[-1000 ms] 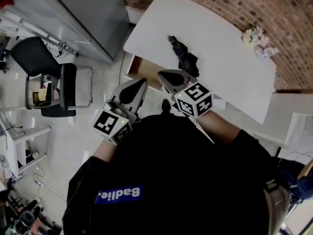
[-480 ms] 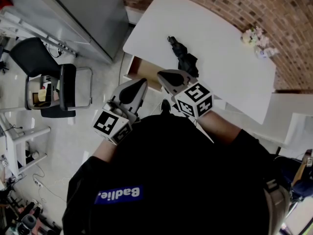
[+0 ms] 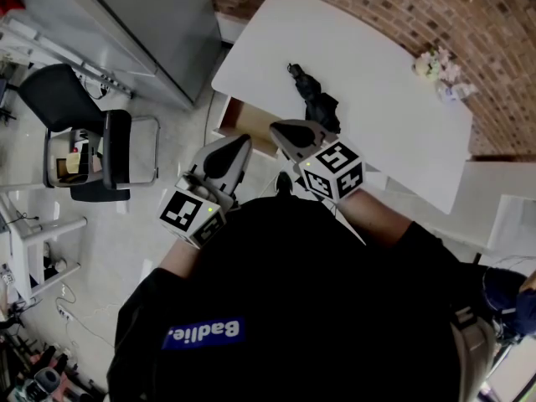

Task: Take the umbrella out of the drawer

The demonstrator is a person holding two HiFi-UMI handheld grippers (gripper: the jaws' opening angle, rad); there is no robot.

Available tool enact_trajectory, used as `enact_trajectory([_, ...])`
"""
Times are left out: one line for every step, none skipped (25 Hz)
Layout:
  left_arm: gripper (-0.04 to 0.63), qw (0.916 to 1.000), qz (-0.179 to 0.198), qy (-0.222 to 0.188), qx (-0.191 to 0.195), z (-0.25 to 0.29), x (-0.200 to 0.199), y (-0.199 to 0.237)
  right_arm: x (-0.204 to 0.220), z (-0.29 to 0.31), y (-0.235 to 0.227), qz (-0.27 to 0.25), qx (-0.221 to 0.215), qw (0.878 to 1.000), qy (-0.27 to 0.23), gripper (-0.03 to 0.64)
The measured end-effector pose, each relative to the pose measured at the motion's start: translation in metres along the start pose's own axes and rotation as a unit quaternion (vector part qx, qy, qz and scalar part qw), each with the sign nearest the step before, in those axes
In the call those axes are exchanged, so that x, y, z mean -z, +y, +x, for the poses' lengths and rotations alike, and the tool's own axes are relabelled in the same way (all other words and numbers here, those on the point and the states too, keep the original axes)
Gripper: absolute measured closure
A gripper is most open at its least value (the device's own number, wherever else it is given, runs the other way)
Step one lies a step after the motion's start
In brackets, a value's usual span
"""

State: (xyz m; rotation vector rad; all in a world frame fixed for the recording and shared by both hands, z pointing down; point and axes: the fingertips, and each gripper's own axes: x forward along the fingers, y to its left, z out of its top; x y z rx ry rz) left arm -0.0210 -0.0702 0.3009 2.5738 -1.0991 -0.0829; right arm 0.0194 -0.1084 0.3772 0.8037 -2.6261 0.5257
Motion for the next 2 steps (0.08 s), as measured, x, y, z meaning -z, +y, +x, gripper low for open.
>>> enact_trajectory([0.598,1.0,0.0,0.0,0.0,-0.0003,0.0,-0.0002,0.0003,-0.0002,0.0003,0.0,0.0,1.0,0.0,0.588])
enact_trajectory([0.598,1.0,0.0,0.0,0.0,-0.0007,0.0,-0.0004,0.0005,-0.0003,0.0007,0.001,0.0,1.0,0.0,0.588])
